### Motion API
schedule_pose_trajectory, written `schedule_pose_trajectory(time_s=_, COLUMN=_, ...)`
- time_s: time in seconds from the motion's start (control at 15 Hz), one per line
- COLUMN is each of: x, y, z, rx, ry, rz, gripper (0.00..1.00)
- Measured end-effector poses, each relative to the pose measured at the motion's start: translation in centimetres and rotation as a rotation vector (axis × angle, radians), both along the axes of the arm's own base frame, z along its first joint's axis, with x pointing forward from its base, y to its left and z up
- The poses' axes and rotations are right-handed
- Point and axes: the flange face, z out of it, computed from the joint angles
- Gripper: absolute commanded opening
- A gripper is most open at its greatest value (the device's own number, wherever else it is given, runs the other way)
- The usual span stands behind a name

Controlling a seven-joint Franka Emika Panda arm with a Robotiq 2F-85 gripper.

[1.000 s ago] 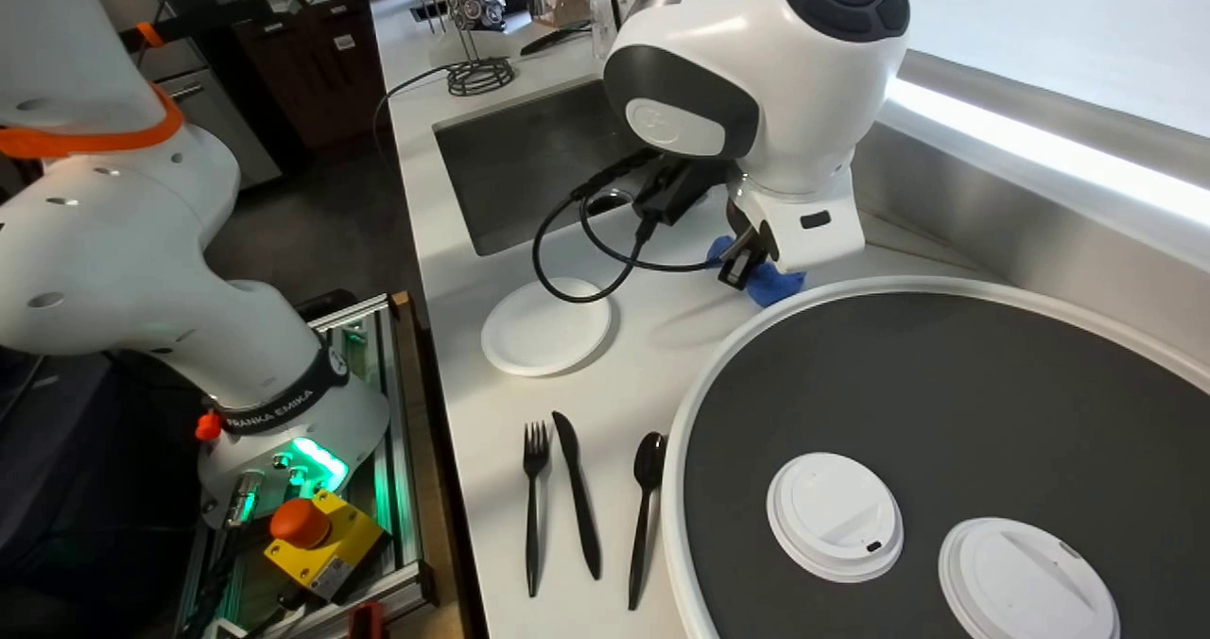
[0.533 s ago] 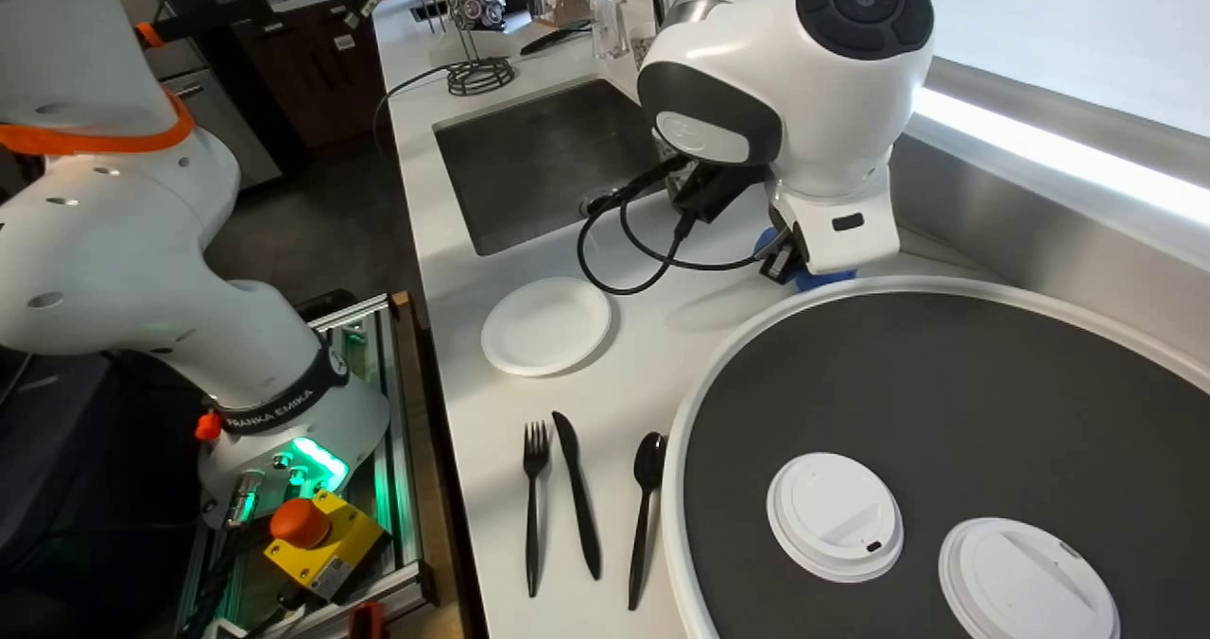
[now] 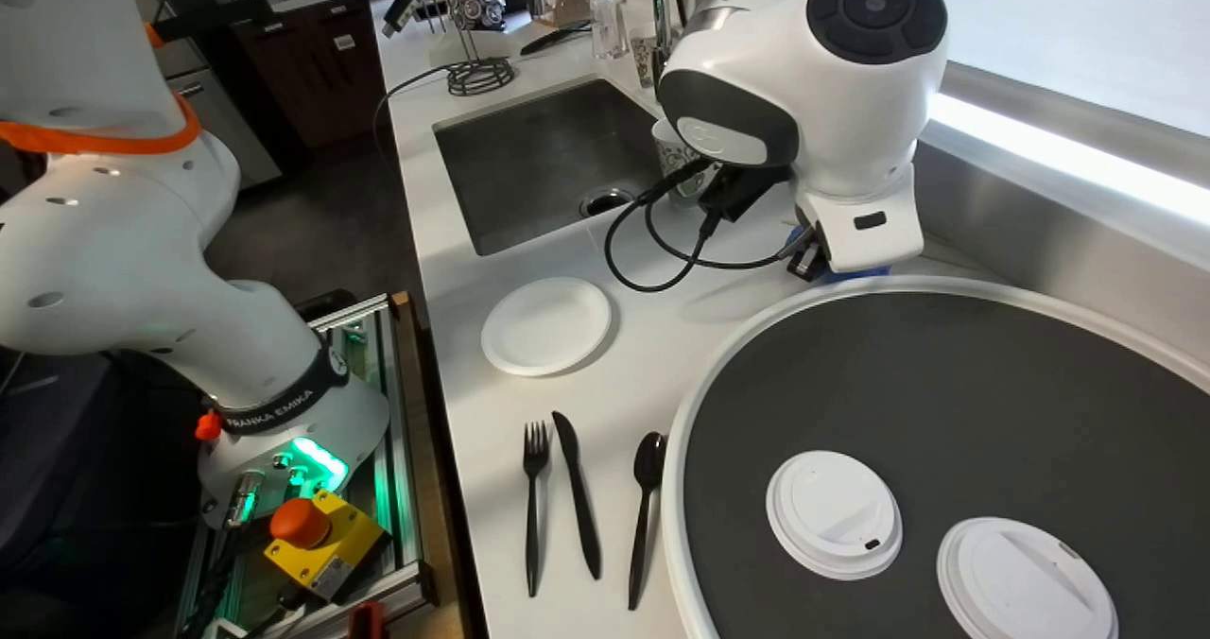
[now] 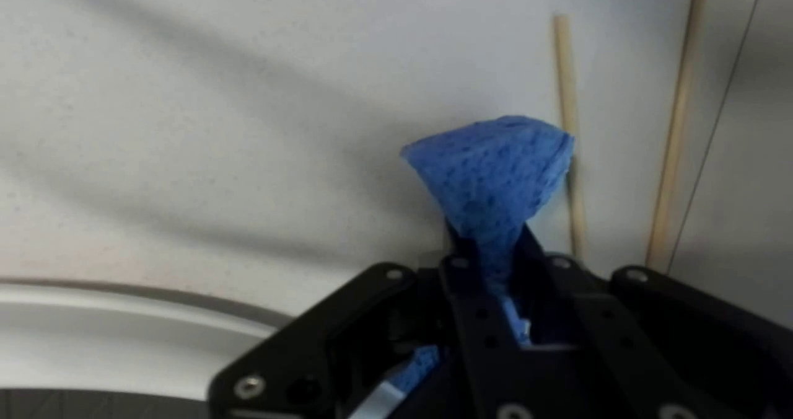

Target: Use the blue sponge to wipe the tray and counter then place it in the sink.

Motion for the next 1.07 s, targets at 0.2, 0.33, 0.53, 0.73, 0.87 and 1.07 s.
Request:
schedule_pose_trajectory(time_s=0.2, x=-0.1, y=0.1, z=0.1, rx=-0.007, ry=0.018, rz=0.033, gripper=0.04)
schedule_pose_trajectory(time_s=0.33, x=-0.6, y=0.1, z=0.3, rx=-0.006, ry=0.048, rz=0.074, gripper=0.04)
schedule_pose_trajectory(time_s=0.53, x=-1.9, y=0.0, z=0.5, rx=0.008, ry=0.113, rz=0.137, gripper=0.04)
schedule_pose_trajectory(time_s=0.73, x=-3.8, y=0.0, z=0.7, rx=0.031, ry=0.193, rz=0.199, gripper=0.04)
schedule_pose_trajectory(time_s=0.87, x=-5.2, y=0.0, z=0.9, rx=0.042, ry=0.245, rz=0.236, gripper=0.04)
schedule_pose_trajectory(time_s=1.07, x=-6.9, y=-0.2, z=1.0, rx=0.046, ry=0.301, rz=0.259, gripper=0.04)
